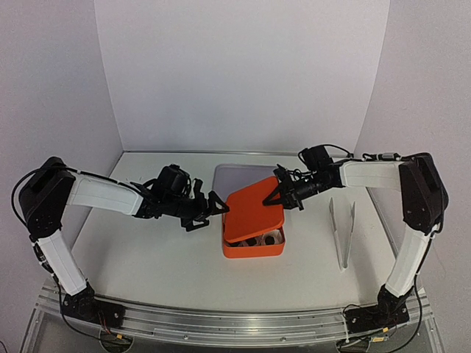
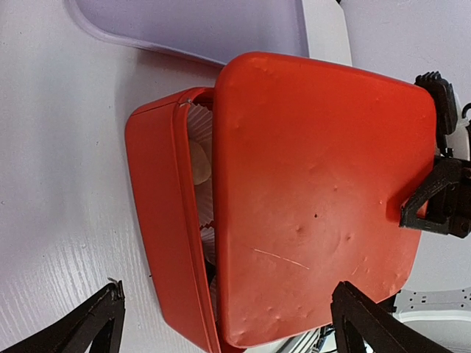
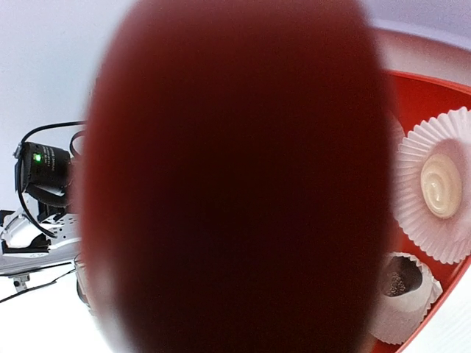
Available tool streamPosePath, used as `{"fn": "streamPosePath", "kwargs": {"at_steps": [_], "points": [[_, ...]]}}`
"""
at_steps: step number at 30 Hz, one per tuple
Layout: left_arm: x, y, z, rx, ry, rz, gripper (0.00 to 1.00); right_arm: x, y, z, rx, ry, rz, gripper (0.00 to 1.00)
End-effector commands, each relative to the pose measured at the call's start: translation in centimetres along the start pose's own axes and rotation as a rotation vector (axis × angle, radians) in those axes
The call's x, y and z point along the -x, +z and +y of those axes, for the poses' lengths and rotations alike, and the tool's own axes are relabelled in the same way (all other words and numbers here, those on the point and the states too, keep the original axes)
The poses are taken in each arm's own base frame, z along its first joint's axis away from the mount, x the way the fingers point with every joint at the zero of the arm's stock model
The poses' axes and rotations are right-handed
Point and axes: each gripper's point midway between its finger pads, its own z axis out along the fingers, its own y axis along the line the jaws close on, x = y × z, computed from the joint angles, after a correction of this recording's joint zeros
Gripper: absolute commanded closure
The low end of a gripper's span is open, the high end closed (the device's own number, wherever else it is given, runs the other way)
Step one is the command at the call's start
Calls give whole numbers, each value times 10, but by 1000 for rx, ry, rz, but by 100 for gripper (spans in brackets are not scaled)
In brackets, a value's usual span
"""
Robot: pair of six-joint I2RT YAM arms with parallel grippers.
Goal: Pack the chocolate
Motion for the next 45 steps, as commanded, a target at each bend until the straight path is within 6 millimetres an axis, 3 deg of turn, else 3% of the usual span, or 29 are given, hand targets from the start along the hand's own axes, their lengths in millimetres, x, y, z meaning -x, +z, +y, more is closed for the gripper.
{"fn": "streamPosePath", "kwargs": {"at_steps": [1,9,15,19,22,30,45], "points": [[9,8,-16,-31,33,0,4,-1,-1,12,50,-17,19,100],[11,10,-23,-63,41,-2,4,4,-13,38,83,-52,-9,100],[10,8,-27,-91,38,-4,4,2,-6,36,102,-29,10,100],[9,8,-27,-94,38,-4,4,1,-6,55,131,-73,6,100],[10,8,-27,-93,36,-7,4,-1,-1,57,142,-74,29,100],[7,13,-19,-78,17,4,8,-2,19,29,113,-28,68,100],[-6,34,-8,-26,22,66,21,5,18,-16,35,35,27,100]]}}
